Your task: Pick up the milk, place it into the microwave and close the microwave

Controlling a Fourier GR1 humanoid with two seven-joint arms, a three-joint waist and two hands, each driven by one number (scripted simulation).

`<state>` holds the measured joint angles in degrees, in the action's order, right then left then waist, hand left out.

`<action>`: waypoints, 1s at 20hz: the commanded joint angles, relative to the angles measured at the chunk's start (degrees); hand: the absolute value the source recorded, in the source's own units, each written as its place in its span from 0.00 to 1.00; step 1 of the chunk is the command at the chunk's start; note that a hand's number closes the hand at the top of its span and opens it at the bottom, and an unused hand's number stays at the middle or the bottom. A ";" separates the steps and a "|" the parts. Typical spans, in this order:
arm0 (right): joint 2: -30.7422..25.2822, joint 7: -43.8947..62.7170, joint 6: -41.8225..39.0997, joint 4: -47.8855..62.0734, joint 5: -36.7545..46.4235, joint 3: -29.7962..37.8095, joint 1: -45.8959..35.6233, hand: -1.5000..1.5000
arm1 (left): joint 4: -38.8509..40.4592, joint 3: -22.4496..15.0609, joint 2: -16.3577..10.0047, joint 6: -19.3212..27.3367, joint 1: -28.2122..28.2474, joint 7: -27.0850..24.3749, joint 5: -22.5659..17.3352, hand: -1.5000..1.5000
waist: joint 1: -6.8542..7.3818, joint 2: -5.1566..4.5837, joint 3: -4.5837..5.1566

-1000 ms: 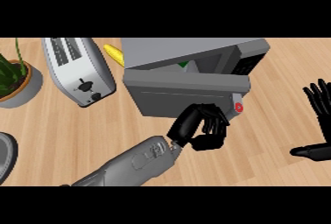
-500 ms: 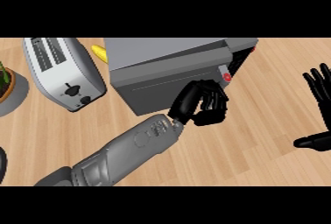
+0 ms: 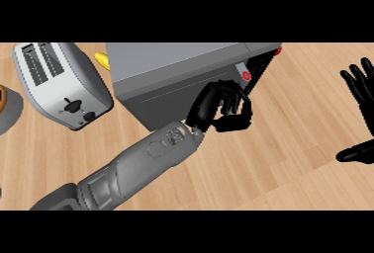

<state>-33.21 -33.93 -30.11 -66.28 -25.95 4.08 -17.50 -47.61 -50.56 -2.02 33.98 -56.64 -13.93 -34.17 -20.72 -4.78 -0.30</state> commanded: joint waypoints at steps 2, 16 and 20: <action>-0.02 -0.56 -5.36 -0.70 -2.57 -0.81 -2.26 0.00 | 1.86 0.72 1.91 0.26 -5.54 -0.51 -0.80 1.00 | -0.73 -0.67 -0.16; -3.25 4.14 -14.65 -11.23 -2.43 -8.74 -5.75 1.00 | 2.20 -0.27 1.90 3.23 -5.96 -0.34 -3.56 1.00 | -2.27 -0.25 -0.19; -3.49 5.26 -15.58 -14.77 -3.44 -10.12 -6.01 1.00 | 2.64 -0.47 1.90 4.24 -5.82 -0.76 -4.18 1.00 | -3.05 -0.06 -0.24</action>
<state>-36.46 -25.39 -39.63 -78.78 -28.86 -4.59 -22.91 -47.56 -51.87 -2.57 39.21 -57.06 -14.51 -38.42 -22.42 -4.63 -0.42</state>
